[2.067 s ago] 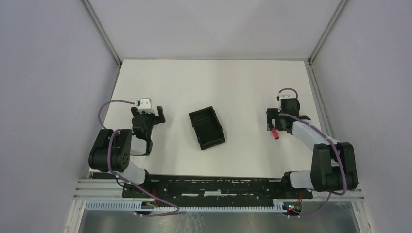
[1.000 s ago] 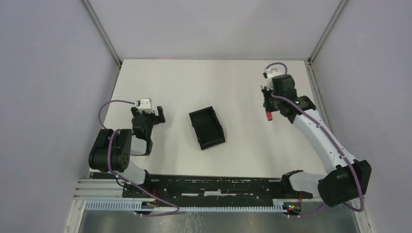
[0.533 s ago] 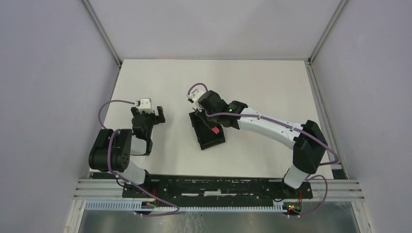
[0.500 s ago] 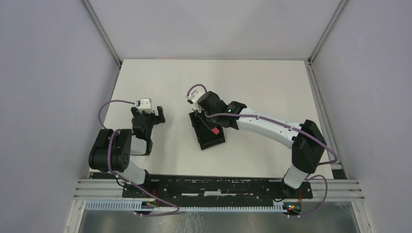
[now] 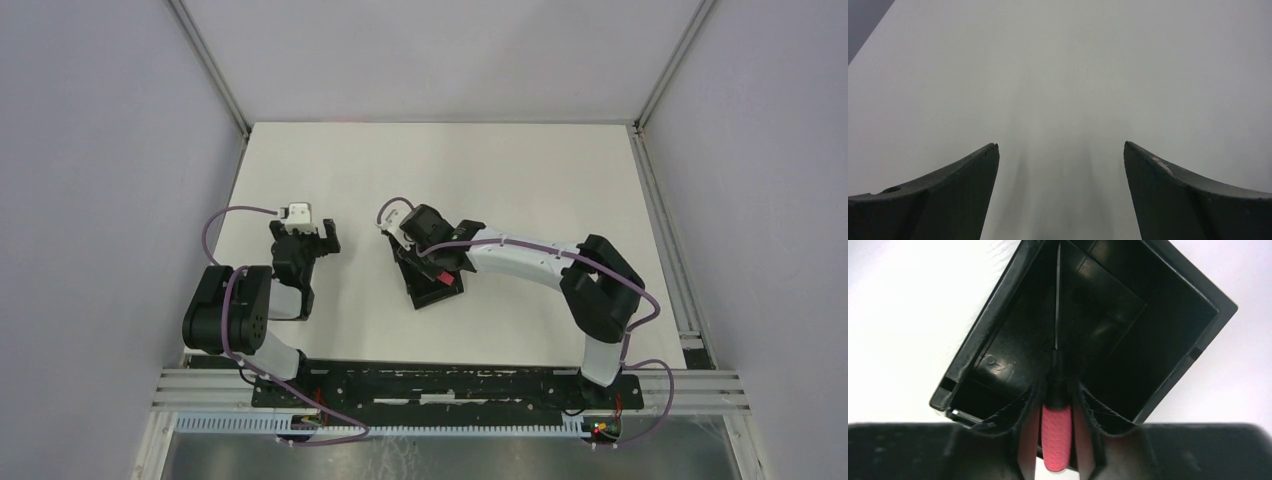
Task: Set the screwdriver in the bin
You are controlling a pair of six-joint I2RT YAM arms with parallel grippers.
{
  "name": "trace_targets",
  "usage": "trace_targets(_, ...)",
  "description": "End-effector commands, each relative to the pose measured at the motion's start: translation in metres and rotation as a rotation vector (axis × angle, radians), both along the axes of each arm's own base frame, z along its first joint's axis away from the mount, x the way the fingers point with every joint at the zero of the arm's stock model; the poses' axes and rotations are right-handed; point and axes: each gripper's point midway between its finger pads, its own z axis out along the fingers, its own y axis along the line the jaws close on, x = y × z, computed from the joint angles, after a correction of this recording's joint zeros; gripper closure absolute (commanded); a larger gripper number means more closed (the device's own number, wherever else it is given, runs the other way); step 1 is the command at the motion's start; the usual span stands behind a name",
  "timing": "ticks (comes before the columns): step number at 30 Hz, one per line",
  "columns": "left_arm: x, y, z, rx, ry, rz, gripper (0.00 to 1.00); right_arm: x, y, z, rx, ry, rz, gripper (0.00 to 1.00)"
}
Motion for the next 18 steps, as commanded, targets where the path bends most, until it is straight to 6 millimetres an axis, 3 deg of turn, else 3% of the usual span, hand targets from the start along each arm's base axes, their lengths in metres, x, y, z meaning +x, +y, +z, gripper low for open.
trace_targets(1, 0.005, -0.002, 0.014, -0.034, -0.048, -0.004, 0.0, 0.014, 0.017, 0.032, 0.076, -0.068, 0.009, 0.58)
trace_targets(3, 0.005, -0.002, 0.014, -0.034, -0.048, -0.003, 0.0, 0.015, 0.019, 0.048, 0.119, -0.093, -0.004, 0.49)
trace_targets(7, 0.005, -0.002, 0.014, -0.034, -0.048, -0.003, 0.0, 0.02, 0.019, 0.088, 0.202, -0.166, -0.031, 0.39)
trace_targets(10, 0.005, -0.002, 0.014, -0.034, -0.048, -0.003, 0.0, 0.026, 0.008, 0.118, 0.233, -0.236, -0.077, 0.29)
trace_targets(11, 0.005, -0.002, 0.014, -0.034, -0.048, -0.003, 0.0, 0.028, 0.002, 0.125, 0.233, -0.261, -0.099, 0.21)
trace_targets(12, 0.005, -0.002, 0.014, -0.034, -0.048, -0.004, 0.0, 0.032, -0.007, 0.133, 0.231, -0.288, -0.127, 0.03)
trace_targets(18, 0.005, -0.002, 0.014, -0.034, -0.048, -0.002, 0.0, 0.048, -0.082, 0.145, 0.245, -0.397, -0.31, 0.02)
